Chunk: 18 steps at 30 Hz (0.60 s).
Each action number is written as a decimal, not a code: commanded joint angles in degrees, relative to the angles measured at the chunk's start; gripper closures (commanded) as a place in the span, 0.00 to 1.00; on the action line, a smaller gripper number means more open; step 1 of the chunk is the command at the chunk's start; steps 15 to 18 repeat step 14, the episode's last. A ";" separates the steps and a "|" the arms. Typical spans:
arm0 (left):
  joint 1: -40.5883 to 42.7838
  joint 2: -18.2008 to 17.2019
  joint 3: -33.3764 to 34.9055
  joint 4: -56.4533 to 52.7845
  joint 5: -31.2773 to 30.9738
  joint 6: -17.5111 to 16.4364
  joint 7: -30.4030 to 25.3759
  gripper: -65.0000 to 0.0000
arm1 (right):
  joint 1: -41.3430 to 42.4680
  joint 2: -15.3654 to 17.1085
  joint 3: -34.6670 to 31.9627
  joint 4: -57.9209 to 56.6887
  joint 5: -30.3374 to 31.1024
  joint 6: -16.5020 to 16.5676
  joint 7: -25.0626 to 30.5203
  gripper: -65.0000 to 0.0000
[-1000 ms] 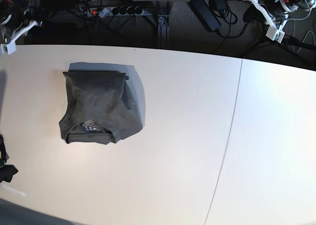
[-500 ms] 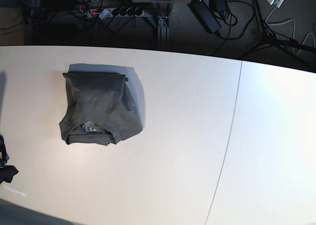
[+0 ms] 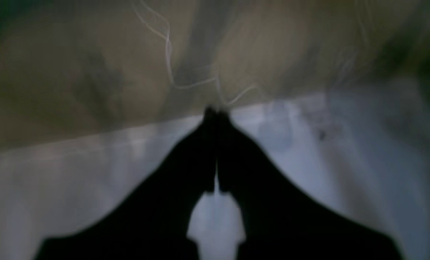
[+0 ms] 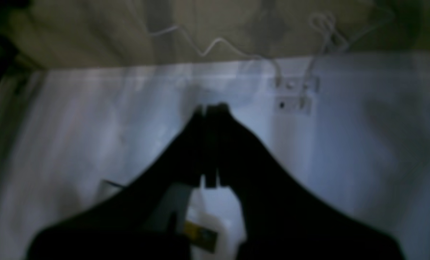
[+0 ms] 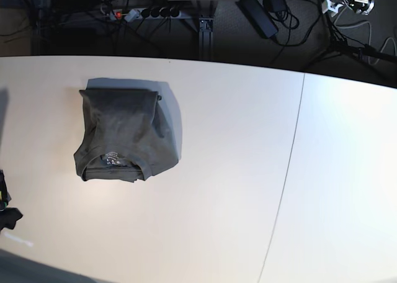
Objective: Fold the T-shirt properly
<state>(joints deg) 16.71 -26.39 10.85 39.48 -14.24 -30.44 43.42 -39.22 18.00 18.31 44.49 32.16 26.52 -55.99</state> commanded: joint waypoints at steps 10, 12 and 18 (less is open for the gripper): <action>-13.70 7.45 16.70 -8.96 -1.60 1.33 1.62 1.00 | 16.48 -6.01 -0.42 -10.03 -4.81 -4.09 -0.13 1.00; -13.84 9.55 16.72 -8.96 -1.84 1.33 1.57 1.00 | 18.12 -6.16 -0.44 -8.76 -4.79 -4.04 0.07 1.00; -13.81 11.41 16.72 -8.96 -1.77 1.31 1.46 1.00 | 19.61 -6.12 -0.44 -6.99 -4.79 -4.04 0.31 1.00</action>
